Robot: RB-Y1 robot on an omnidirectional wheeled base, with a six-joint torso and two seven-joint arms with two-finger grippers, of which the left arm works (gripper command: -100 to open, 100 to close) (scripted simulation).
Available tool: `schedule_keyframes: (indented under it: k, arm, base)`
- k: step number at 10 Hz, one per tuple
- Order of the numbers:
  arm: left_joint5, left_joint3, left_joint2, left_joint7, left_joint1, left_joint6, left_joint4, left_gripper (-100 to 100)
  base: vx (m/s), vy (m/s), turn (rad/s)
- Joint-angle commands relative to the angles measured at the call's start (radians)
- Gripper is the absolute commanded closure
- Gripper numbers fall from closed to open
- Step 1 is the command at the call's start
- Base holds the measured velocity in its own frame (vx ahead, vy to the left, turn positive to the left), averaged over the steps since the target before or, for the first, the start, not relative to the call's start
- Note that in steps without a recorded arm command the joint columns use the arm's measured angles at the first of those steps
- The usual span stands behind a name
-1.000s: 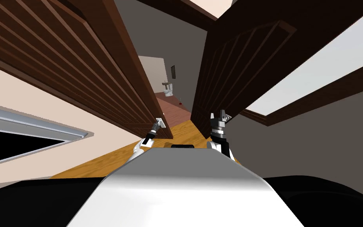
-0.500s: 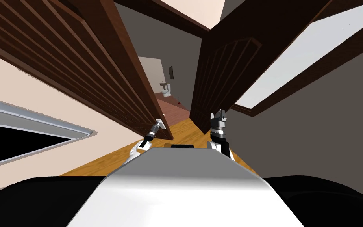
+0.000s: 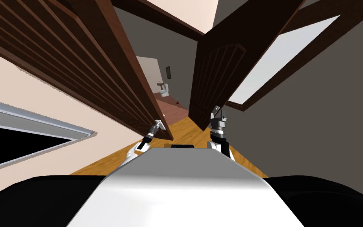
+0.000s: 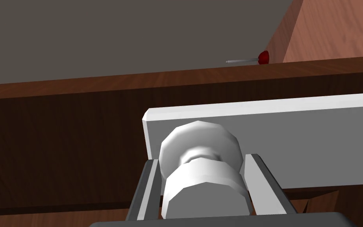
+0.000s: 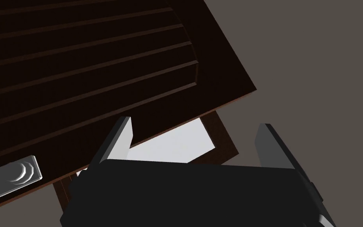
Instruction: Pull the door open
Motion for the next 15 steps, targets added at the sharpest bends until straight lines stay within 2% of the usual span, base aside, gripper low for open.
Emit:
schedule_keyframes:
  k: [1,5,6,7,15]
  arm:
    - [0.0,-0.006,0.024,0.015,0.021,-0.027,-0.003,100]
    - [0.001,-0.018,0.071,0.046,0.053,-0.085,-0.001,100]
    - [-0.001,-0.021,0.062,0.041,0.051,-0.073,-0.005,100]
    - [-0.002,-0.028,0.073,0.05,0.057,-0.092,0.004,100]
    - [-0.005,-0.045,0.134,0.094,0.069,-0.191,0.045,100]
  base:
    - [-0.219,0.098,-0.15]
    - [-0.195,0.1,-0.115]
    - [-0.08,0.04,-0.022]
    - [-0.13,0.066,-0.086]
    - [-0.211,0.115,-0.151]
